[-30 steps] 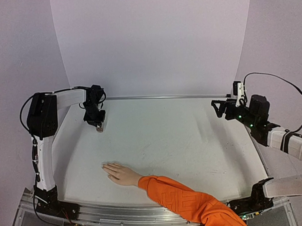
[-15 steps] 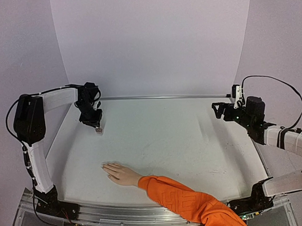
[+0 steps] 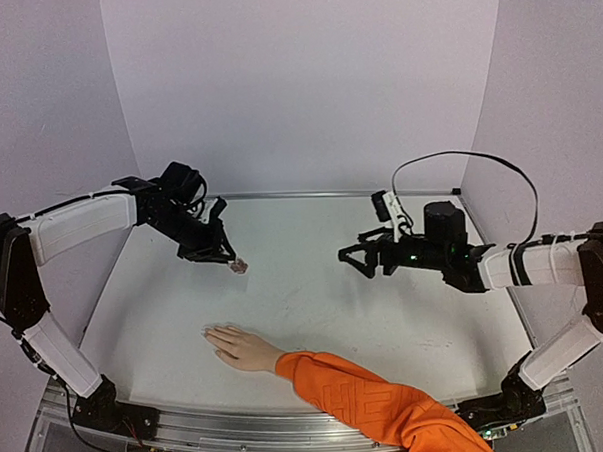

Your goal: Paint the nails

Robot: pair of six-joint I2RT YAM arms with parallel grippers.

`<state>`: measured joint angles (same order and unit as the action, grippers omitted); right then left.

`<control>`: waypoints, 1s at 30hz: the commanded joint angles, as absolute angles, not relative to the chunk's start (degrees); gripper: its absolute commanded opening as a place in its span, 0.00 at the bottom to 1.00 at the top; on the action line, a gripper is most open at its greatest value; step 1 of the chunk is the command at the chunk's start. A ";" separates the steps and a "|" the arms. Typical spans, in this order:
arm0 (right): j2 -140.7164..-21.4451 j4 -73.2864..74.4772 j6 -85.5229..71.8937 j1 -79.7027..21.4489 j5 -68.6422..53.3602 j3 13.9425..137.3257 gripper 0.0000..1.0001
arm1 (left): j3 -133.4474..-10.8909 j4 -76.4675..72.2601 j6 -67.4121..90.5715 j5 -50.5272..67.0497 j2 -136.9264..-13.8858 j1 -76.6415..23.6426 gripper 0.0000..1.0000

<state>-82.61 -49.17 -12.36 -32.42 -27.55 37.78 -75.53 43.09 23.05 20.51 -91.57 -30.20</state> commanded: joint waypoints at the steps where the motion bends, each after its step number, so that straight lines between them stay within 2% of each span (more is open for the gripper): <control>1: -88.66 -55.63 -9.18 -40.33 -26.57 43.84 0.98 | -76.27 35.98 27.38 24.15 -89.64 -33.95 0.02; 11: -101.59 -55.99 0.97 -52.46 -19.89 55.21 0.85 | -73.31 33.53 30.52 25.60 -85.39 -37.25 0.02; 20: -109.15 -56.95 3.04 -53.92 -21.00 63.99 0.66 | -69.90 33.31 31.76 25.67 -81.72 -37.84 0.03; 26: -112.21 -57.10 3.10 -54.48 -22.46 67.14 0.50 | -68.26 33.31 32.33 25.17 -79.92 -37.79 0.03; 30: -113.80 -57.14 3.07 -55.07 -23.46 68.80 0.48 | -68.12 33.31 32.35 25.37 -79.96 -37.79 0.03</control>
<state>-112.49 -53.67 2.44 -54.24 -21.63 65.08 -67.79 35.77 31.73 24.80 -82.21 -37.56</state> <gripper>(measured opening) 0.484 0.151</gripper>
